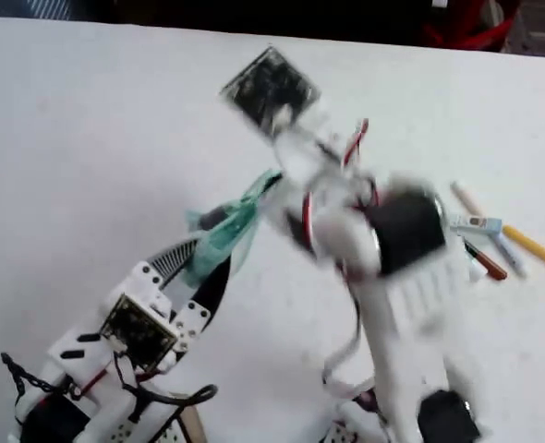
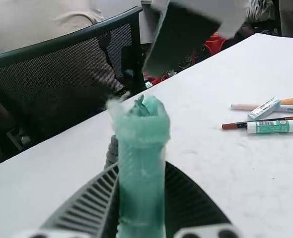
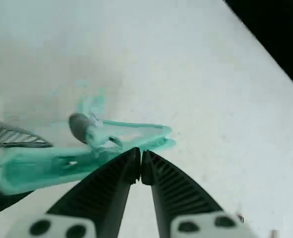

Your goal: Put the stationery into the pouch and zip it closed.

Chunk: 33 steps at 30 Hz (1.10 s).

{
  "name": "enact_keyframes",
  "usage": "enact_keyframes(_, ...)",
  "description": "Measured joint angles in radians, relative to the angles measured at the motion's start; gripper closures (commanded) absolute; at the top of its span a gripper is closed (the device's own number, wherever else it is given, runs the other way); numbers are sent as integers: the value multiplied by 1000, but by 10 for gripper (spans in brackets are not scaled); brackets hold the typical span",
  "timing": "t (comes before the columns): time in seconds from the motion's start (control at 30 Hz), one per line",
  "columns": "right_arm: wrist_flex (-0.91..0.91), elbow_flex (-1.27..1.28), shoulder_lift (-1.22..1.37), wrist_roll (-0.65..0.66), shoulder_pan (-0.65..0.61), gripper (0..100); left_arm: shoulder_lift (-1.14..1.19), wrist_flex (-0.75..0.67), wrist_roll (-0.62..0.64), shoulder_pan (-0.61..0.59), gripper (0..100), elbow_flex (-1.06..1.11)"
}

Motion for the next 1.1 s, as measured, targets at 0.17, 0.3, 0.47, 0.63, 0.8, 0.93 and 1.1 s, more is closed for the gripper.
enact_keyframes(0.17, 0, -3, -52, -46, -109, 980, 0, 0, 0, 0, 974, 0)
enact_keyframes(0.3, 0, 3, -26, -71, -170, 980, 0, 0, 0, 0, 974, 0)
enact_keyframes(0.47, -8, 87, -31, -86, -226, 980, 2, 0, 2, 0, 974, 2)
enact_keyframes(0.63, -8, 147, -103, -106, -236, 980, 2, 0, -3, 2, 974, 2)
enact_keyframes(0.8, -5, 178, -183, -106, -241, 980, 2, 0, -3, 2, 974, 2)
enact_keyframes(0.93, -6, 190, -169, -109, -276, 980, 3, 0, -3, 2, 974, 2)
enact_keyframes(1.1, -6, 135, -74, -109, -285, 980, 2, 2, 0, -5, 974, 2)
